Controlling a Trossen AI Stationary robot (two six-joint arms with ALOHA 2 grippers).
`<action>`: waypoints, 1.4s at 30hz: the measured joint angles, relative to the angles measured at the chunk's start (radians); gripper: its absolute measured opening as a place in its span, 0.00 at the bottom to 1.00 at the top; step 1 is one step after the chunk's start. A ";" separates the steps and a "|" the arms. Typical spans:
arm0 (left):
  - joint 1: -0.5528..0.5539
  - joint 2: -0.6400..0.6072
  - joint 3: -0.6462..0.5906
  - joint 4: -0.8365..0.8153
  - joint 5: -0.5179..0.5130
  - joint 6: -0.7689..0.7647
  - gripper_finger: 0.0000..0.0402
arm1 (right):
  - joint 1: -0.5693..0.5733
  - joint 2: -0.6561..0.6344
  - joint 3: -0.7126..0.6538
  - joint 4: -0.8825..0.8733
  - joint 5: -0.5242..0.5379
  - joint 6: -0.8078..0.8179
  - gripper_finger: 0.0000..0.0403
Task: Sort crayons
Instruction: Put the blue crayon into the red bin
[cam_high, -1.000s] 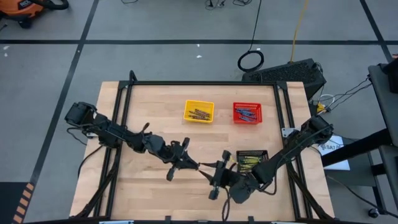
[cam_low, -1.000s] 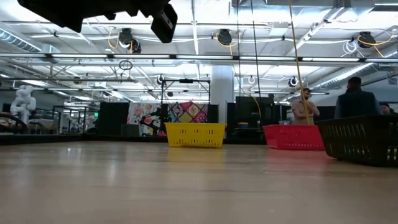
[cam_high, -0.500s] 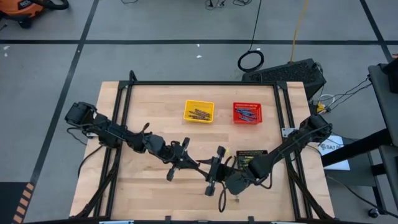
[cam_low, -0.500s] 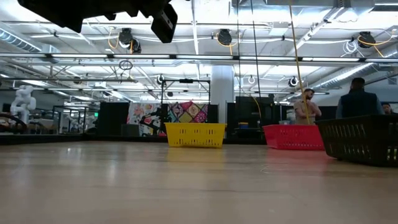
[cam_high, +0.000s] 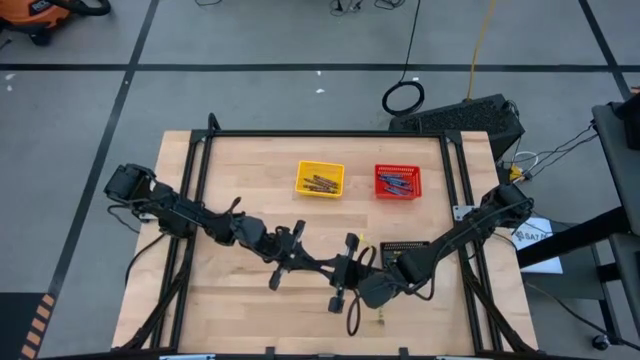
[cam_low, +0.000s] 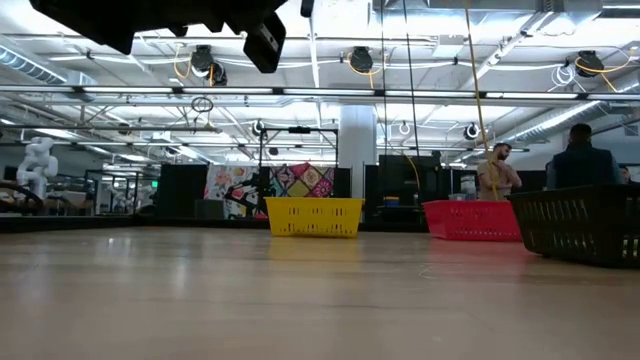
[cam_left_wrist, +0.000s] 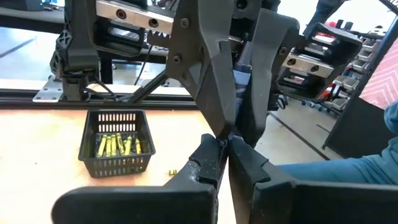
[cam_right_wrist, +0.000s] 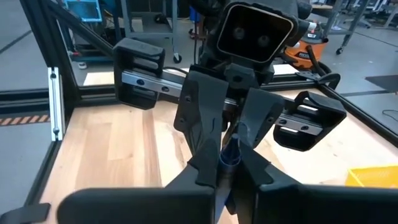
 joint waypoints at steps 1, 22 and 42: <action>0.000 0.000 0.000 -0.005 -0.002 -0.001 0.03 | 0.000 0.000 0.000 -0.008 0.000 0.000 0.01; 0.002 -0.007 0.000 -0.096 -0.048 -0.010 0.19 | 0.002 -0.130 0.000 -0.550 0.097 0.202 0.00; 0.002 -0.006 0.000 -0.200 -0.051 -0.008 0.19 | -0.389 -0.206 0.000 -1.195 -0.066 0.233 0.01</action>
